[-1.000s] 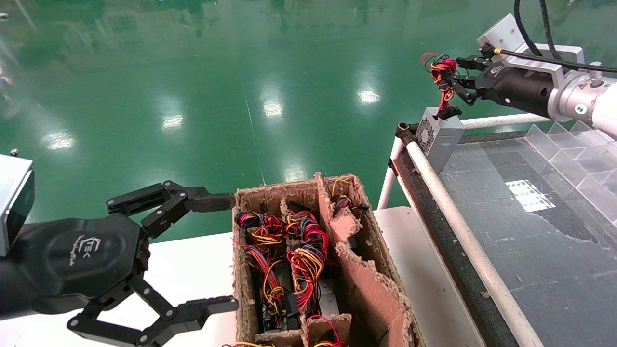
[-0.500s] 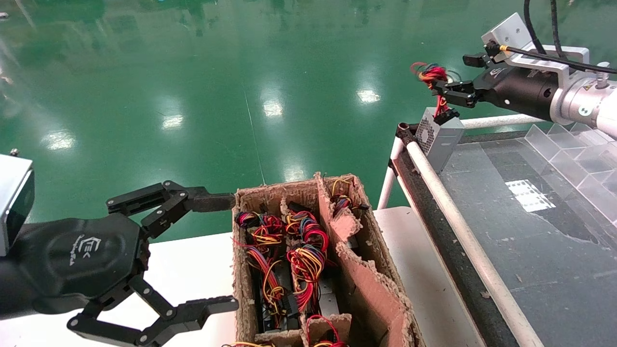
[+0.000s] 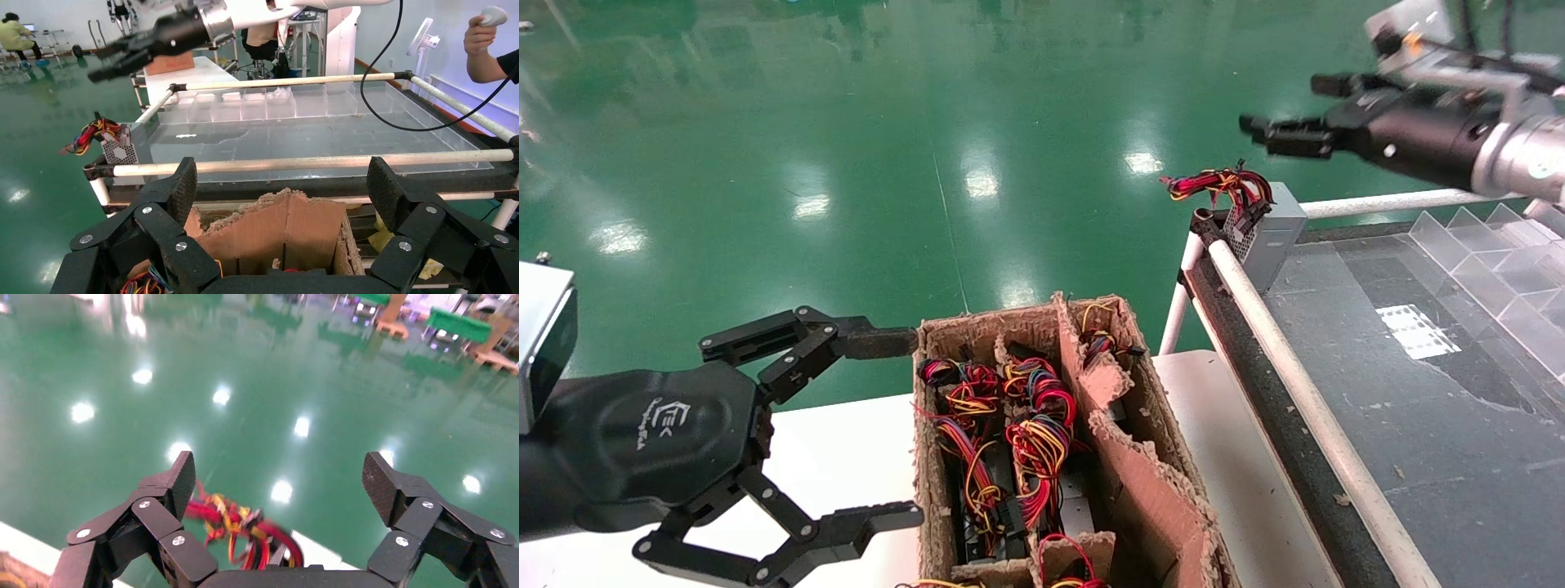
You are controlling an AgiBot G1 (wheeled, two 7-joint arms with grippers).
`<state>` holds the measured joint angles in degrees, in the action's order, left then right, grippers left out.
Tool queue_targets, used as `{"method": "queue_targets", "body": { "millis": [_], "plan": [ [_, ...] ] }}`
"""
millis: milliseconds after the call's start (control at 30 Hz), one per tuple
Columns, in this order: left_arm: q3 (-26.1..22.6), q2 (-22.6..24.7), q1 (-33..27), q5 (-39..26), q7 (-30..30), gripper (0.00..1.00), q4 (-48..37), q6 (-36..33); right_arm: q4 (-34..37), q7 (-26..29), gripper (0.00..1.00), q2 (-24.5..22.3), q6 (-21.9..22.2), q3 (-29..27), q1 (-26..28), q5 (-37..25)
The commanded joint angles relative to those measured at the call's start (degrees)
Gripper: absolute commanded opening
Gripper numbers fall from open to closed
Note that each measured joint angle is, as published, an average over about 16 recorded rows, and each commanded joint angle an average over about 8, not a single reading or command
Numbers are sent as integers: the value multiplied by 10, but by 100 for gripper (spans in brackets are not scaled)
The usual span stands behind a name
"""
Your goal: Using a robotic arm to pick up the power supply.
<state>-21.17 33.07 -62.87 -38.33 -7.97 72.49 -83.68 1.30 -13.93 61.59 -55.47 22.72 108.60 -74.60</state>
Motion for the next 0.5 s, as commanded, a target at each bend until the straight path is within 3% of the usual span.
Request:
{"method": "queue_targets", "body": {
  "millis": [33, 500],
  "plan": [
    [0, 0, 0, 0, 0, 100, 0, 0, 0, 7, 100, -4, -6, -5, 3, 7],
    [0, 0, 0, 0, 0, 100, 0, 0, -139, 50, 100, -55, -65, -20, -83, 71]
  ]
}}
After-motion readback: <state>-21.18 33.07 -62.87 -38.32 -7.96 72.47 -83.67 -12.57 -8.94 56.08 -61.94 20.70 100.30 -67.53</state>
